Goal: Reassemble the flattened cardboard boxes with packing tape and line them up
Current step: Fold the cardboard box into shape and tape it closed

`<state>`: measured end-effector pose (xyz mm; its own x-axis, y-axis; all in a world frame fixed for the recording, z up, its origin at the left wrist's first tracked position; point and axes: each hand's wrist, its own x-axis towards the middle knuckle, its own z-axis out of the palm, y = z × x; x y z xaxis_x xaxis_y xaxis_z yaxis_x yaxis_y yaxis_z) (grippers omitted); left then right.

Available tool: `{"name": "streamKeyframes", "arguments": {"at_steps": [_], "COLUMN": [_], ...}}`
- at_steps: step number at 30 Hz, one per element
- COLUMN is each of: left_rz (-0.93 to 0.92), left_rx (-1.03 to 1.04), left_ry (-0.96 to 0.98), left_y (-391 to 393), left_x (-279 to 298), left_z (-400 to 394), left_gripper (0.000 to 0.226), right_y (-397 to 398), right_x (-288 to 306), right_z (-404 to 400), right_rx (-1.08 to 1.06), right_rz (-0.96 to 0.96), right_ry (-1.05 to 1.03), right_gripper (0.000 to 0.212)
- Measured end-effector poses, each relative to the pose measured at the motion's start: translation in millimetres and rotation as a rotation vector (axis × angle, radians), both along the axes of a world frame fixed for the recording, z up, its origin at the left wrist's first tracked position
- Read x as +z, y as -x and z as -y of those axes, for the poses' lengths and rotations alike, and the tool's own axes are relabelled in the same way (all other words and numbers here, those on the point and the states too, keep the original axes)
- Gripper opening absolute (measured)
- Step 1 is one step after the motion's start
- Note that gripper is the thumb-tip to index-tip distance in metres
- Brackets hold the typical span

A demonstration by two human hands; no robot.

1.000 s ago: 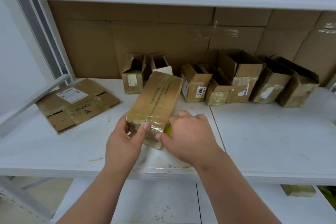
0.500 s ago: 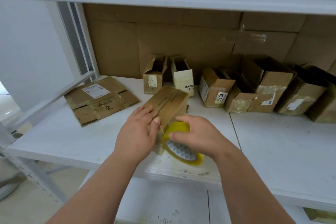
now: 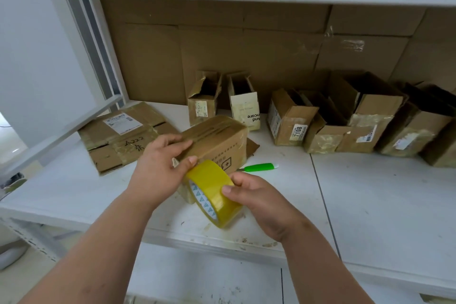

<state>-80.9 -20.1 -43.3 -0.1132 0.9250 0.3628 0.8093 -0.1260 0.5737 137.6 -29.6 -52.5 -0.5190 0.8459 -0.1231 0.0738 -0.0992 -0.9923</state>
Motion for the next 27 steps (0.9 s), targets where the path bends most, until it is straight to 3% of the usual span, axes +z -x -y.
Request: {"name": "streamKeyframes", "arguments": {"at_steps": [6,17,22,24,27], "left_rz": [0.050,0.133,0.072,0.163,0.374], "left_rx": [0.038,0.151,0.314,0.329,0.308], "left_ry": [0.040,0.035,0.030,0.091,0.241], "left_y": [-1.1,-14.7,-23.3,-27.3,-35.6], "left_x": [3.3,-0.1,-0.6,2.0,10.2], "left_z": [5.2,14.9,26.8,34.3,41.0], "left_gripper": [0.024,0.003,0.040,0.057,0.059], "right_y": [-8.4,-29.8,-32.0,-36.6,-46.8], "right_x": [-10.8,-23.2,-24.5,-24.5,-23.1], "right_z": [-7.8,-7.0,-9.1,-10.3,-17.4], "right_rx": [0.080,0.239,0.230,0.257,0.277], "right_rz": [0.094,0.010,0.075,0.091,0.100], "right_ry": [-0.001,0.053,-0.017,-0.014,-0.005], "right_gripper": [0.040,0.041,0.040,0.040,0.040]}}
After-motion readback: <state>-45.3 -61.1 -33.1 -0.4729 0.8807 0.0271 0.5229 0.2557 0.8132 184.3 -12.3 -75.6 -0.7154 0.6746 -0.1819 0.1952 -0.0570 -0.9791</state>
